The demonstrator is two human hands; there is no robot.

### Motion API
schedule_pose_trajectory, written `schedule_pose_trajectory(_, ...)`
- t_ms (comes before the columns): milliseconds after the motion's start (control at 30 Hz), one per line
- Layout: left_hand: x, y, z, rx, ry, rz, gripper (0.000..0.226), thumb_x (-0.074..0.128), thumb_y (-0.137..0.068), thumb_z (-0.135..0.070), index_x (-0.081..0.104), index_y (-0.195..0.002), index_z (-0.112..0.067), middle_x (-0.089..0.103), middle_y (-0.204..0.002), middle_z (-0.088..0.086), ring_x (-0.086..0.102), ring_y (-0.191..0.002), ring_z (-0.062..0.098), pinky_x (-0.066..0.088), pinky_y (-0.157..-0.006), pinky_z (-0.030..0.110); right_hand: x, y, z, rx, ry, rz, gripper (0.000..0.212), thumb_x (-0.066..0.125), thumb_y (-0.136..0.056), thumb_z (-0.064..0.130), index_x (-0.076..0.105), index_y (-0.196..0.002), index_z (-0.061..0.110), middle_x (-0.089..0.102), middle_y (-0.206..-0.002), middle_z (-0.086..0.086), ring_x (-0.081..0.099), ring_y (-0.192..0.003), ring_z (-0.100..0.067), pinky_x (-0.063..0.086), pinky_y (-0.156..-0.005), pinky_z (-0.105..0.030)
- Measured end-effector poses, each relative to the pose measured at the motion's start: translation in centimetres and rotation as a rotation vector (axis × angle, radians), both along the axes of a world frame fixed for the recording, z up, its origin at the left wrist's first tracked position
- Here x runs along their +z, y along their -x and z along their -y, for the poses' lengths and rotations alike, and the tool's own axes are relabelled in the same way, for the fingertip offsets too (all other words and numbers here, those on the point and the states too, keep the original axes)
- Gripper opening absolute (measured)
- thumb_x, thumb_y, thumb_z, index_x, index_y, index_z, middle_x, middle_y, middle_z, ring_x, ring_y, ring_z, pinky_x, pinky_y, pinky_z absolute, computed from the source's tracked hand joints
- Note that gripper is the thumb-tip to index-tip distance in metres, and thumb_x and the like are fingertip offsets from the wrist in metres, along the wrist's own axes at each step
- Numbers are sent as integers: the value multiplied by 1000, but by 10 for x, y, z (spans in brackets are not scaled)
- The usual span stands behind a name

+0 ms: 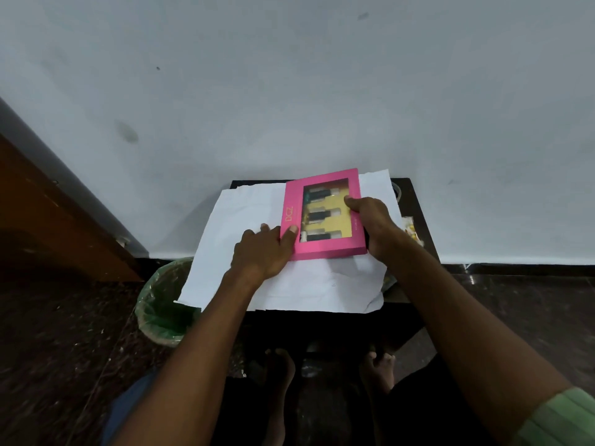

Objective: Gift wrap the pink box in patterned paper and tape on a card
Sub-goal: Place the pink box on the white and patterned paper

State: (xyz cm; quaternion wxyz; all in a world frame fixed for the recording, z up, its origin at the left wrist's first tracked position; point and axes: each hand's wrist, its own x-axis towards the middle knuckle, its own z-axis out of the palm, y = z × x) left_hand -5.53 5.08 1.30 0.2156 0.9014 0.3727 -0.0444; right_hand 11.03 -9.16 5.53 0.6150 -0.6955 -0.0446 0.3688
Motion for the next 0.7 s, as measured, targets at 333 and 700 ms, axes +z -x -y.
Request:
schedule_pose_trajectory(333,2,1,-27,75,74,234,42,42,-111,-44,61,-93,-11,69,-96,5,63,-93,31,41,-75,36,-14,30,-1,80,44,-66,15,52,-108,28,62,-113,17,75,-104,-11,73,-91,-32,60,-73,-41)
schedule_pose_trajectory(700,12,-5,-19,319,383,408,67,41,-108,-56,75,-99,1,77,-97,17,72,-92,34,53,-82,38,-18,26,-8,5,-38,-131,20,47,-110,33,61,-117,21,74,-104,-8,72,-91,-31,60,-77,-43)
